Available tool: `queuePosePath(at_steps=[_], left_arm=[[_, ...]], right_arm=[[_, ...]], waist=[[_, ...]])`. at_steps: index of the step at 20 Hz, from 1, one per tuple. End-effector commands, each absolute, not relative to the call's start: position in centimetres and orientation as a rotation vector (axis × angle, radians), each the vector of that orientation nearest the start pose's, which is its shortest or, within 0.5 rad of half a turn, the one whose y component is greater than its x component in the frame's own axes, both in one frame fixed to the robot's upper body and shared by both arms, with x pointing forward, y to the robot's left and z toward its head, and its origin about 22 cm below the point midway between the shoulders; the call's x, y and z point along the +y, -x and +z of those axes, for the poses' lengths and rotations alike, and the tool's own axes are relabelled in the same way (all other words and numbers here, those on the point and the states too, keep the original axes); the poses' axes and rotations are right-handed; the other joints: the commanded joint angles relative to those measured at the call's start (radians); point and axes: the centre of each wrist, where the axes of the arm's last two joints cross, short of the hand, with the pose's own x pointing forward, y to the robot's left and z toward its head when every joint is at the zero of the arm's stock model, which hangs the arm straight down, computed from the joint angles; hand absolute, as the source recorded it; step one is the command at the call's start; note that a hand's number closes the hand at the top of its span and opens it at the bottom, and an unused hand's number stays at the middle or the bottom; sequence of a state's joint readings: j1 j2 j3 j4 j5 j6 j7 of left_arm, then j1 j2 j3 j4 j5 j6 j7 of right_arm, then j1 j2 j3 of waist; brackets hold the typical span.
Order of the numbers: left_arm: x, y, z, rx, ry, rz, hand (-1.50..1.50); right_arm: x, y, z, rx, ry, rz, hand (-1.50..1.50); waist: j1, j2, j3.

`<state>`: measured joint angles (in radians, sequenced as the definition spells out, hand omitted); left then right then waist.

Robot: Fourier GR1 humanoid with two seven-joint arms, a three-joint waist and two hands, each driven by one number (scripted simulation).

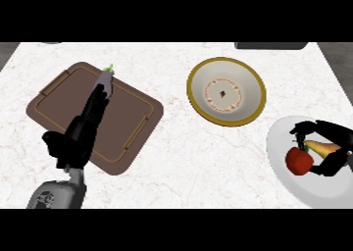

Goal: Pick the pear from the plate and place it in the bowl

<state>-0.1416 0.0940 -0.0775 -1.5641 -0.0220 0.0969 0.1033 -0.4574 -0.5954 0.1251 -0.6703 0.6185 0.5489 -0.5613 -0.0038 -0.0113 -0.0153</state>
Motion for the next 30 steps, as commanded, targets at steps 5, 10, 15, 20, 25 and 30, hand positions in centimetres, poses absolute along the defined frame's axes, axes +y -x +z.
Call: queuePosePath(at_steps=[5,10,15,20,25,30], left_arm=[[22.3,-27.2,2.4,-1.555,-0.084,-0.081,0.00],[23.2,-26.2,2.7,-1.553,-0.110,-0.084,0.00],[23.5,-26.6,3.3,-1.583,-0.122,-0.074,0.00],[24.2,-26.2,3.0,-1.583,-0.114,-0.073,0.00],[23.5,-27.0,3.8,-1.597,-0.082,-0.078,0.00],[21.9,-27.5,3.8,-1.596,-0.072,-0.110,0.00]], right_arm=[[-23.8,-31.6,-3.8,-1.571,-0.566,1.329,1.50],[-20.9,-28.6,-2.1,-1.826,-0.708,1.213,1.50],[-22.5,-26.2,4.2,-2.053,-0.635,1.178,1.50],[-24.0,-21.3,11.3,-2.093,-0.485,1.204,1.50],[-23.5,-19.4,17.8,-2.123,-0.322,1.166,1.50],[-23.5,-21.6,21.6,-2.121,-0.247,1.021,1.50]], waist=[[-0.025,-0.006,0.014],[-0.048,-0.017,0.013],[-0.055,-0.009,0.013],[-0.045,-0.004,0.012],[-0.012,0.005,0.013],[0.005,0.010,0.014]])
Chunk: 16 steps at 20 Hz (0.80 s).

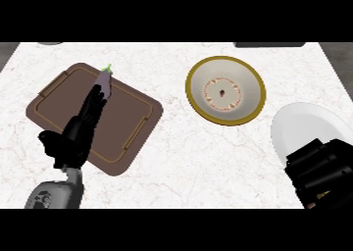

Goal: Pick the pear from the plate and place it in the bowl

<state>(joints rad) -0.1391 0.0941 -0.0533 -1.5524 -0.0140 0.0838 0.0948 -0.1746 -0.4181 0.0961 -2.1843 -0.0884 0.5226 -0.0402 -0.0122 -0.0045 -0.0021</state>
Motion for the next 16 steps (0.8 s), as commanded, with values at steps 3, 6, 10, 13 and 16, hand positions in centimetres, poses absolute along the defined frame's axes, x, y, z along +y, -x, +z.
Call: queuePosePath(at_steps=[3,6,10,13,16], left_arm=[[21.2,-28.6,3.2,-1.576,-0.063,-0.115,0.00],[22.1,-28.0,3.0,-1.592,-0.060,-0.120,0.00],[21.6,-27.7,3.4,-1.604,-0.044,-0.130,0.00],[21.0,-27.4,3.1,-1.598,-0.050,-0.134,0.00],[21.0,-27.7,3.1,-1.609,-0.045,-0.133,0.00]], right_arm=[[-21.4,-22.9,24.1,-2.102,-0.178,1.022,1.50],[-20.8,-25.3,24.7,-2.059,-0.183,1.007,1.50],[-19.2,-27.4,23.0,-2.065,0.081,1.118,1.50],[-18.5,-29.9,22.7,-2.041,0.191,1.154,1.50],[-18.4,-32.6,21.1,-2.065,0.284,1.210,1.50]], waist=[[0.014,0.005,0.001],[0.018,0.005,0.001],[0.028,0.007,0.002],[0.030,0.008,0.002],[0.034,0.011,0.002]])
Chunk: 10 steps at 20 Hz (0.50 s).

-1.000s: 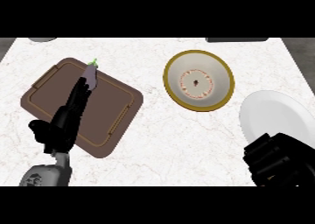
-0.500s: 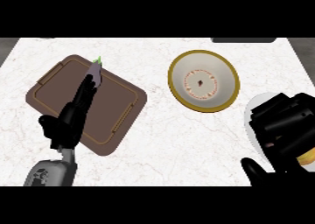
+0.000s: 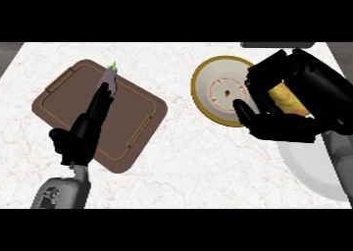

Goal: Pick the pear from the plate and place it in the bowl

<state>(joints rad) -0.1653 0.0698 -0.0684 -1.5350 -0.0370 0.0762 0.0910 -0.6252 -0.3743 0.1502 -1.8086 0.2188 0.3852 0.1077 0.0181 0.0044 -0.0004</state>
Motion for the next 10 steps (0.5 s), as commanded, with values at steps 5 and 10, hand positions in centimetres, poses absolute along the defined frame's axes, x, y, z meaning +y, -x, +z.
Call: queuePosePath(at_steps=[5,10], left_arm=[[20.6,-27.5,4.1,-1.604,-0.043,-0.131,0.00],[20.3,-28.3,3.9,-1.611,-0.033,-0.140,0.00]], right_arm=[[-18.0,-36.7,16.4,-2.027,0.384,1.185,1.50],[-20.5,-40.5,14.7,-2.000,0.431,1.190,1.50]], waist=[[0.012,0.004,0.001],[0.005,0.004,0.001]])
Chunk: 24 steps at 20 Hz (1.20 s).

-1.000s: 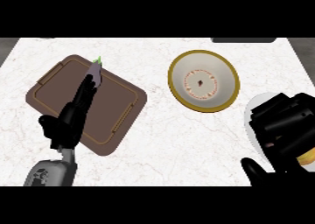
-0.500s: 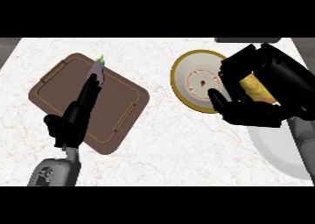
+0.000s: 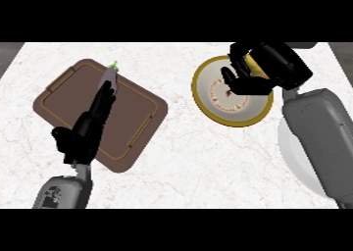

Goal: Pick the pear from the plate and place it in the bowl

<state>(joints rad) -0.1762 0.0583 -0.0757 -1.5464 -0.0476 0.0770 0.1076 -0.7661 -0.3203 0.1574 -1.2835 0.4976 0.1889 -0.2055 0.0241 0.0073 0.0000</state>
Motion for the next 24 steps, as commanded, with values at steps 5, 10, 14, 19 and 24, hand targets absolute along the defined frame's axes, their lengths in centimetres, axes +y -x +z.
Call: queuePosePath(at_steps=[5,10,14,19,24], left_arm=[[20.1,-27.5,4.0,-1.600,-0.024,-0.154,0.00],[20.6,-28.5,4.1,-1.601,-0.026,-0.151,0.00],[19.3,-27.6,2.5,-1.621,-0.020,-0.144,0.00],[20.3,-27.1,2.4,-1.605,-0.011,-0.159,0.00],[20.4,-28.9,4.2,-1.602,-0.037,-0.125,0.00]], right_arm=[[-19.5,-43.1,10.7,-1.926,0.469,1.201,1.50],[-22.7,-44.4,9.3,-1.772,0.318,1.176,1.50],[-23.3,-44.5,7.8,-1.702,0.135,1.255,-1.50],[-23.0,-45.4,8.7,-1.834,-0.030,1.125,-1.50],[-23.4,-45.0,7.8,-1.975,-0.112,0.910,-1.50]], waist=[[0.014,0.003,0.001],[0.023,0.011,0.001],[0.022,0.010,0.001],[0.032,0.012,0.002],[-0.008,0.000,0.001]])
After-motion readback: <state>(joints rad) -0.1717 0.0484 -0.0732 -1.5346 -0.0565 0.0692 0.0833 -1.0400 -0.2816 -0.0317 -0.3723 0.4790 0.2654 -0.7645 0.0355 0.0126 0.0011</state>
